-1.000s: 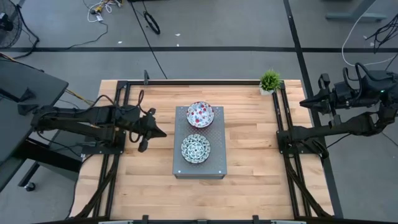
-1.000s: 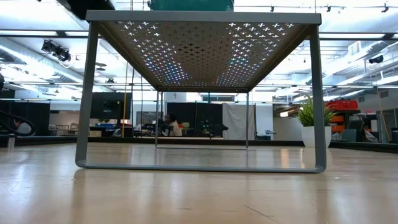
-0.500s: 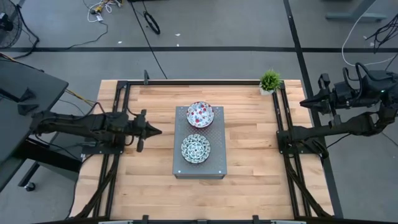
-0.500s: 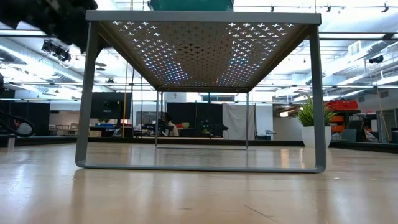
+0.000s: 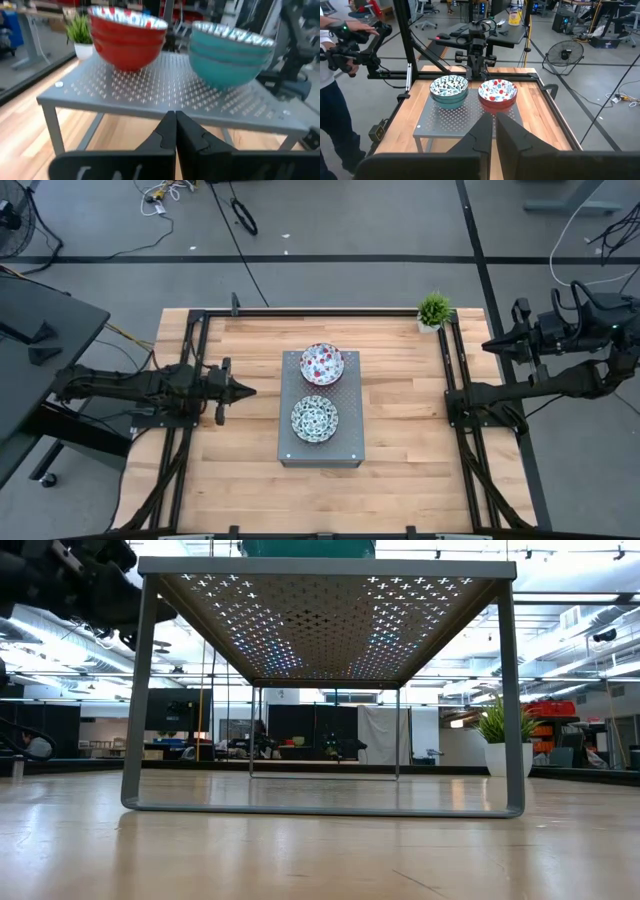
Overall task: Pick & Place Mini bowls
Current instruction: Return to Home Position
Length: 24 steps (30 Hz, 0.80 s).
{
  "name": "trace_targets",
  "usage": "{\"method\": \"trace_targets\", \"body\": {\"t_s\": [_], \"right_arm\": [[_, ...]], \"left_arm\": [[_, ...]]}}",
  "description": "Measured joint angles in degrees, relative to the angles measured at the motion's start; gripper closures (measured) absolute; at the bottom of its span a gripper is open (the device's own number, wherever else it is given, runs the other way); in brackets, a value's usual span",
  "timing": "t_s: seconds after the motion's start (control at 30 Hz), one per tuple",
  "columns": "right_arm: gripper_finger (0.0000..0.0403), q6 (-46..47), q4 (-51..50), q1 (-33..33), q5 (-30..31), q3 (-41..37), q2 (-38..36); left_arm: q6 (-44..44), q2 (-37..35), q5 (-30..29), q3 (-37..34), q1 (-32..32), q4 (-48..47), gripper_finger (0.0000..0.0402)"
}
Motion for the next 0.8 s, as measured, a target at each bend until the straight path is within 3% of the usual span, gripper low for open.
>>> {"method": "trace_targets", "body": {"t_s": [0.23, 0.4, 0.8], "right_arm": [[0.0374, 0.0, 0.0, 0.0, 0.0, 0.0, 0.0], [0.0374, 0.0, 0.0, 0.0, 0.0, 0.0, 0.0], [0.0374, 0.0, 0.0, 0.0, 0.0, 0.0, 0.0]], "left_arm": [[0.2, -4.5, 2.6, -4.6, 0.0, 8.0, 0.0401], [1.9, -7.2, 5.6, -6.5, 0.0, 8.7, 0.0401], [2.8, -12.4, 3.7, -8.3, 0.0, 9.0, 0.0401]]}}
